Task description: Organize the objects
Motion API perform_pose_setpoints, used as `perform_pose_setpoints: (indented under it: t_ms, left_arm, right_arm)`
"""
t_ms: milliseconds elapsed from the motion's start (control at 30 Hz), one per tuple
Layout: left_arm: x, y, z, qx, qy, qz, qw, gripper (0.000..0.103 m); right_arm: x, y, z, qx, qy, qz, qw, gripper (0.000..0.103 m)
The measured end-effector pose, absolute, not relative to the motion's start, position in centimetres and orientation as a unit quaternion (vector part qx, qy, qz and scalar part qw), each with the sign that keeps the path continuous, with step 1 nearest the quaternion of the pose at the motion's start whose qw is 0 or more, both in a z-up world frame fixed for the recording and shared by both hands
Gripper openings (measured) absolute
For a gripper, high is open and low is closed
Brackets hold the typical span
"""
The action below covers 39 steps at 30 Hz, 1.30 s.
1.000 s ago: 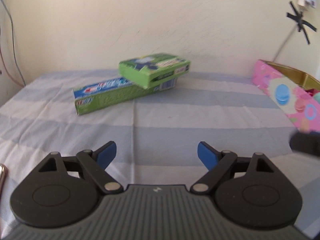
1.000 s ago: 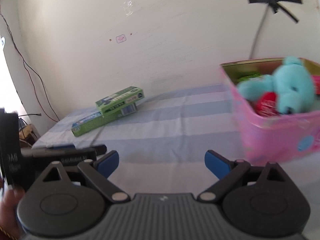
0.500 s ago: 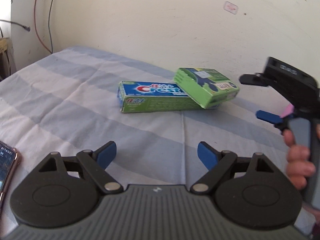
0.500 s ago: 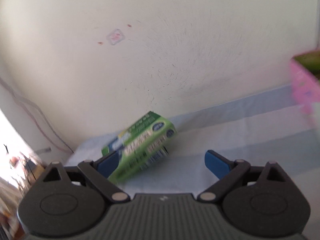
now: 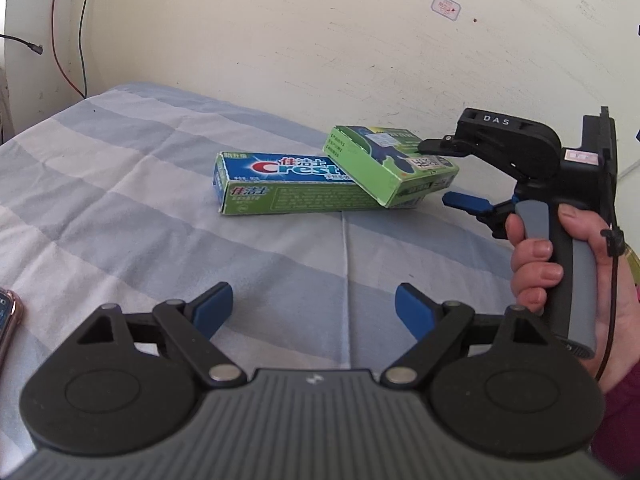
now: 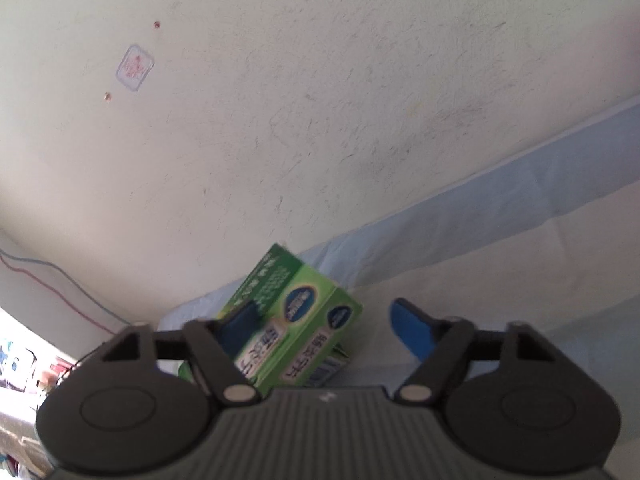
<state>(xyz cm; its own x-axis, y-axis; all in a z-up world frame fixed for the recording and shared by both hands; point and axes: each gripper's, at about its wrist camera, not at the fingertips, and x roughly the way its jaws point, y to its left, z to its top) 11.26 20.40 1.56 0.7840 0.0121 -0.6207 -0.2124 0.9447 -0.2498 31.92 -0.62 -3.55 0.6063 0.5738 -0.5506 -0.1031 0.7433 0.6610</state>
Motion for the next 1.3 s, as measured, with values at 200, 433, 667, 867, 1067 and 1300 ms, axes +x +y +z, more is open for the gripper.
perform_pose_setpoints:
  t_ms: [200, 433, 667, 867, 1067, 1300]
  left_arm:
    - [11.3, 20.3, 1.6, -0.155, 0.325, 0.063, 0.931, 0.09]
    - [11.2, 20.3, 1.6, -0.154, 0.326, 0.063, 0.931, 0.09]
    - [11.1, 20.6, 1.6, -0.159, 0.326, 0.062, 0.93, 0.09]
    - [10.5, 21.4, 2.1, -0.185, 0.303, 0.047, 0.934, 0.09]
    - [10.5, 19.6, 1.7, -0.19, 0.309, -0.067, 0.93, 0.09]
    - [9.0, 13.4, 1.4, -0.133, 0.315, -0.215, 0.915, 0.09]
  right_arm:
    - [31.3, -0.2, -2.8, 0.286, 0.385, 0.207, 0.853, 0.057]
    - [31.1, -0.8, -2.8, 0.304, 0.372, 0.201, 0.853, 0.05]
    - [27.6, -3.5, -2.4, 0.324, 0.366, 0.202, 0.849, 0.043]
    - [20.1, -6.3, -2.6, 0.312, 0.377, 0.224, 0.843, 0.039]
    - [11.7, -9.8, -2.4, 0.286, 0.371, 0.211, 0.858, 0.037]
    - [3.4, -15.6, -2.0, 0.266, 0.362, 0.167, 0.878, 0.035]
